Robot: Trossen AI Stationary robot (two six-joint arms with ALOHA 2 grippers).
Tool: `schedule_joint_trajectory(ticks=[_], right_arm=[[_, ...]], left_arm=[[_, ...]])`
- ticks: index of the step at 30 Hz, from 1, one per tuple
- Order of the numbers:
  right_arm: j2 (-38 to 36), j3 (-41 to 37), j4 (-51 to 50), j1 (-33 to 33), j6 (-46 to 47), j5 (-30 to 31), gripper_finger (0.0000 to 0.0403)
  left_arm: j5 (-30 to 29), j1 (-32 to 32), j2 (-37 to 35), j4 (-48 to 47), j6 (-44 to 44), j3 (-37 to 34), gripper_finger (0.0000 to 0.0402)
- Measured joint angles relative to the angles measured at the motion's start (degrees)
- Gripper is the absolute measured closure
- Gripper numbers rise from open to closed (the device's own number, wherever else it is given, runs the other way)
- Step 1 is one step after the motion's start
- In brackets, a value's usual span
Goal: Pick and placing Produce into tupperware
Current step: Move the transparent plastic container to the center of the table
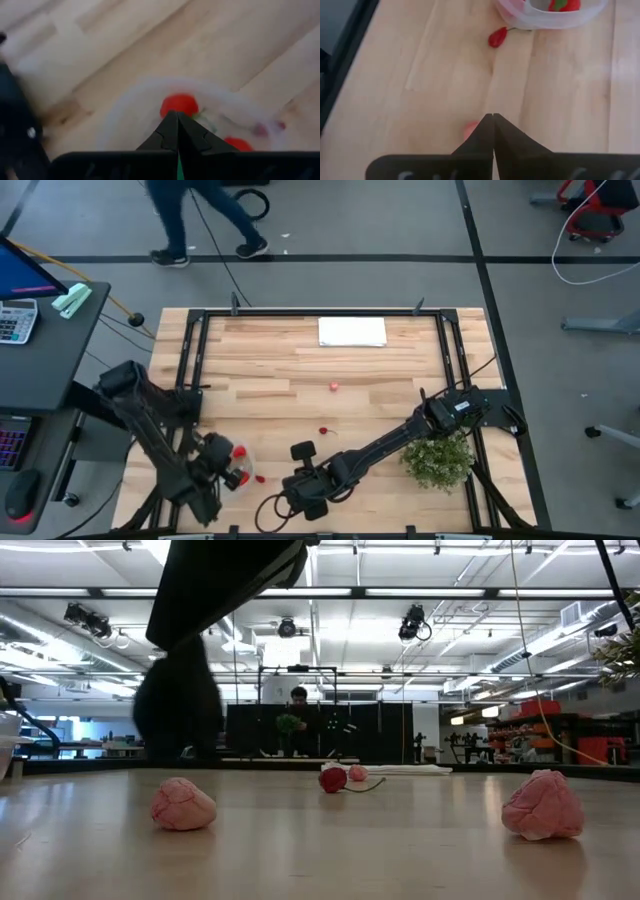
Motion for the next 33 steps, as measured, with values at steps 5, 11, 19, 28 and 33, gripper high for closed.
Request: schedule_joint_trajectory(ticks=[5, 11, 19, 28, 33], right_arm=[[0.00, 0.00, 0.48, 0.43, -0.02, 0.02, 0.0398], [0.02, 0.00, 0.66, -0.06, 0.17, 0.04, 0.0396], [0.02, 0.00, 0.68, 0.04, 0.13, 0.02, 0.0397], [0.02, -0.02, 1.37, -0.14, 0.05, 0.04, 0.0397], [0.02, -0.02, 1.38, -0.11, 0.03, 0.02, 0.0395]], left_arm=[[0.34, -4.15, 2.91, 3.79, -5.06, -0.62, 0.0400], [2.18, -3.94, 5.87, 7.45, -6.24, -0.62, 0.0400], [2.29, -0.40, 8.81, 5.29, -3.12, -0.62, 0.0400], [-1.65, 6.87, 8.75, 7.77, 7.82, -0.66, 0.0400], [0.28, 10.32, 8.73, 14.75, 16.46, -0.70, 0.0400]])
